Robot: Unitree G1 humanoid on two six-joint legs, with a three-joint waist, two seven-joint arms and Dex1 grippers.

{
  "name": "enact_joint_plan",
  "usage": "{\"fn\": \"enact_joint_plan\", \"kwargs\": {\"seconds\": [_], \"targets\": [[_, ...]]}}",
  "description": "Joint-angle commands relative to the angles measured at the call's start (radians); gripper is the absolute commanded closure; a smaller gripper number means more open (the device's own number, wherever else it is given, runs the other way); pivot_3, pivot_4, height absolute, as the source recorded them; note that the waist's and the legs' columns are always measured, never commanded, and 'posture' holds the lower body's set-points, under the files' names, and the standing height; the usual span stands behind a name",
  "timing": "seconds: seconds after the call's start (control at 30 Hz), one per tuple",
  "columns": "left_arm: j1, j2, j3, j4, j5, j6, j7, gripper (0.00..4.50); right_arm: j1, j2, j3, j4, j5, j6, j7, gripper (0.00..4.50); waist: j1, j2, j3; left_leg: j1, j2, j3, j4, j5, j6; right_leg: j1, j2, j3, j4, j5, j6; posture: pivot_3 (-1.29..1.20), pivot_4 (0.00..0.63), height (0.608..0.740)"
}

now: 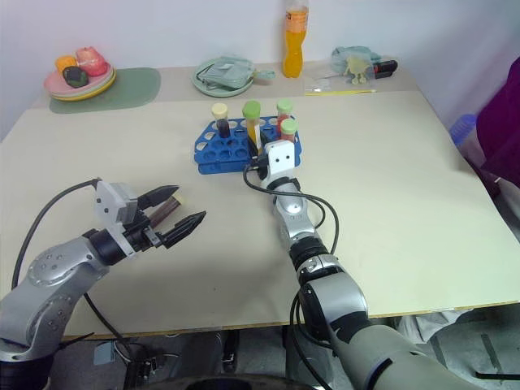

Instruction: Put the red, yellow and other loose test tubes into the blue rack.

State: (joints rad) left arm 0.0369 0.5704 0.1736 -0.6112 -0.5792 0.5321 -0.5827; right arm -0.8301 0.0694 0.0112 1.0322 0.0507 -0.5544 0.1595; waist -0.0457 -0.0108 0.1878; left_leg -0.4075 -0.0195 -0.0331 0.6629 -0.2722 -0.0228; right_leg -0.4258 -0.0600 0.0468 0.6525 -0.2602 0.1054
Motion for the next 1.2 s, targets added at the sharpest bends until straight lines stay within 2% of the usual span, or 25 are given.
{"fn": "enact_joint_plan", "kwargs": {"seconds": [0.03, 0.17, 0.4, 0.53, 0.67, 0.77, 0.87, 0.93, 0.97, 1.07, 1.2], "targets": [[0.006, 0.006, 0.014, -0.032, -0.004, -0.022, -0.007, 0.0, -0.041, 0.01, -0.019, 0.042, -0.006, -0.011, -0.016, 3.69, -0.001, 0.0, 0.0, 0.0, 0.0, 0.0, 0.0, 0.0, 0.0, 0.0, 0.0, 0.0, 0.0, 0.0, 0.0, 0.0, 0.15, 0.729], [0.007, 0.006, 0.012, -0.028, 0.0, -0.027, -0.011, 0.0, -0.058, 0.007, -0.029, 0.061, 0.0, -0.021, 0.009, 3.69, -0.001, 0.0, 0.0, 0.0, 0.0, 0.0, 0.0, 0.001, -0.001, 0.0, 0.0, 0.0, 0.001, 0.0, 0.0, 0.0, 0.15, 0.729], [0.019, 0.007, 0.026, -0.017, 0.013, -0.037, -0.003, 0.0, -0.024, 0.003, -0.033, -0.023, 0.002, -0.043, 0.051, 0.34, -0.001, 0.0, 0.0, 0.0, 0.0, 0.0, 0.0, 0.001, -0.001, 0.0, 0.0, 0.0, 0.001, 0.0, 0.0, 0.0, 0.15, 0.729], [0.011, 0.04, 0.08, -0.018, 0.032, 0.009, 0.051, 0.0, 0.068, -0.038, -0.009, -0.268, 0.023, -0.016, 0.136, 0.34, 0.001, 0.0, 0.0, 0.0, 0.0, 0.0, 0.0, 0.001, -0.001, 0.0, 0.0, 0.0, 0.001, 0.0, 0.0, 0.0, 0.15, 0.729], [-0.11, 0.151, 0.117, -0.031, 0.024, 0.243, 0.165, 0.0, 0.243, -0.158, 0.032, -0.702, 0.115, 0.215, 0.299, 0.34, 0.014, 0.0, 0.0, 0.0, 0.0, -0.002, 0.001, 0.001, -0.001, 0.0, 0.0, -0.001, 0.001, 0.0, 0.0, 0.0, 0.15, 0.729], [-0.236, 0.33, 0.005, -0.023, 0.083, 0.492, 0.198, 0.0, 0.317, -0.301, 0.075, -0.929, 0.174, 0.405, 0.455, 0.34, 0.011, -0.001, 0.001, 0.0, -0.001, -0.002, 0.002, 0.001, -0.001, 0.001, 0.0, -0.001, 0.002, 0.0, 0.0, 0.0, 0.15, 0.729], [-0.465, 0.352, -0.067, 0.077, -0.034, 0.785, 0.149, 0.0, 0.366, -0.521, 0.145, -1.105, 0.242, 0.568, 0.717, 0.34, 0.01, 0.0, 0.002, 0.0, -0.001, -0.002, 0.002, 0.001, -0.001, 0.001, 0.001, -0.001, 0.002, 0.0, 0.0, 0.0, 0.15, 0.729], [-0.652, 0.381, -0.197, 0.203, -0.054, 0.974, 0.093, 0.0, 0.395, -0.679, 0.189, -1.204, 0.291, 0.644, 0.911, 0.34, 0.01, -0.001, 0.002, 0.0, -0.001, -0.002, 0.002, 0.001, -0.001, 0.002, 0.002, -0.002, 0.001, -0.001, 0.001, 0.0, 0.15, 0.729], [-0.713, 0.393, -0.25, 0.247, -0.056, 1.024, 0.072, 0.0, 0.401, -0.724, 0.199, -1.233, 0.306, 0.667, 0.964, 0.34, 0.009, -0.001, 0.002, 0.0, -0.002, -0.003, 0.003, 0.0, 0.0, 0.003, 0.003, -0.002, 0.002, -0.001, 0.001, 0.0, 0.15, 0.729], [-0.86, 0.361, -0.35, 0.391, -0.05, 1.08, 0.044, 0.0, 0.391, -0.789, 0.217, -1.273, 0.333, 0.72, 1.043, 0.34, -0.003, -0.002, 0.002, 0.001, -0.001, -0.002, 0.002, 0.0, 0.0, 0.003, 0.005, -0.001, 0.001, -0.001, 0.001, 0.0, 0.15, 0.729], [-0.987, 0.362, -0.54, 0.504, 0.006, 1.045, -0.006, 0.0, 0.367, -0.785, 0.219, -1.282, 0.339, 0.752, 1.074, 0.34, 0.001, -0.003, 0.003, 0.0, 0.0, -0.002, 0.002, 0.0, 0.0, 0.001, 0.007, 0.0, 0.001, -0.001, 0.001, 0.0, 0.15, 0.729]]}}
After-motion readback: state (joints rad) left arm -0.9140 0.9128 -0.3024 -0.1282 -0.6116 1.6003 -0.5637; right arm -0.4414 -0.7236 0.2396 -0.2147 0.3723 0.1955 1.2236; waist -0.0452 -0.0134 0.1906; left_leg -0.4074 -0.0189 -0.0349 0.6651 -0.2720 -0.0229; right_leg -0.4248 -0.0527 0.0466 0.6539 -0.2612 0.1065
